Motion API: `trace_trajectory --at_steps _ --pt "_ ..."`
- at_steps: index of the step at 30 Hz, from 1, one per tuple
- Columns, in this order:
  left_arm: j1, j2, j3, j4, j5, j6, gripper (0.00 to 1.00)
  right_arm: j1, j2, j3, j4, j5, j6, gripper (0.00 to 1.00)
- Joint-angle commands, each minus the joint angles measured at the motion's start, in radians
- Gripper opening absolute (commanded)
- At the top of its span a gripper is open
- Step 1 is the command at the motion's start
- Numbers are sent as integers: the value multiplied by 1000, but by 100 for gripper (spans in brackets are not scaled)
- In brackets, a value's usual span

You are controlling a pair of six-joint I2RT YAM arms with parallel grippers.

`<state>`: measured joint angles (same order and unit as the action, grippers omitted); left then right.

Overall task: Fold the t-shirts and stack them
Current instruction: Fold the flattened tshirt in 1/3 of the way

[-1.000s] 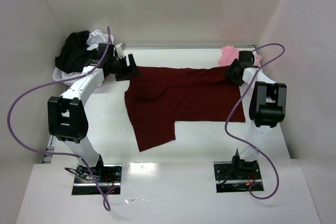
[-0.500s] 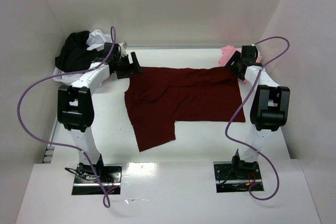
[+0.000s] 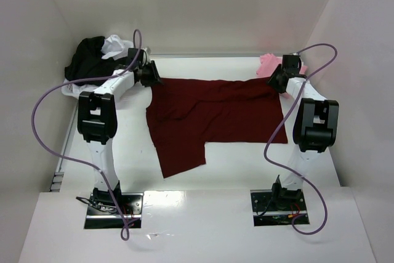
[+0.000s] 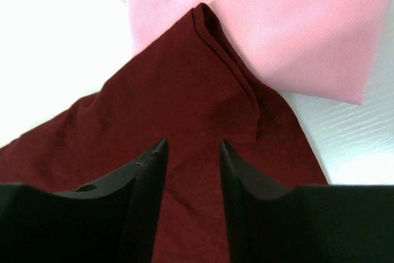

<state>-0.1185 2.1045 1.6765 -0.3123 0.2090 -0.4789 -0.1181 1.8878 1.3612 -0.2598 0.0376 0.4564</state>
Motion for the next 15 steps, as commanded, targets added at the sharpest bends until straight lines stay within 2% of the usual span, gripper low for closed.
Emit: trace_trajectory --at_steps 1,3,4,5,6,9,10,11,12,14,15 --pt "-29 23 42 1 -11 -4 24 -6 19 -4 19 5 -1 42" --pt "-29 23 42 -6 -11 -4 21 -6 12 -4 12 5 -1 42" --pt "-29 0 25 -21 -21 -4 16 -6 -18 -24 4 22 6 38" --pt "-29 -60 -21 -51 -47 -4 4 -6 -87 -78 -10 62 22 26" --pt "-29 -91 -46 -54 -54 -4 2 -6 -106 -96 -10 62 27 18" --pt "-29 -195 -140 -73 -45 -18 3 -6 -180 -163 -13 46 74 14" --pt "-29 -246 -170 -73 -19 -28 10 -6 -199 -189 -19 34 95 17" --pt "-29 -277 -212 -73 -9 -37 23 -6 -226 -207 -19 17 111 26" --pt "-29 -319 -242 -73 5 -50 42 -6 -269 -234 -19 10 126 37" --pt "-29 -439 -336 -73 40 -76 72 -6 -348 -292 -10 3 164 53" --pt "-29 -467 -367 -76 54 -86 74 -6 -376 -317 -10 10 183 61"
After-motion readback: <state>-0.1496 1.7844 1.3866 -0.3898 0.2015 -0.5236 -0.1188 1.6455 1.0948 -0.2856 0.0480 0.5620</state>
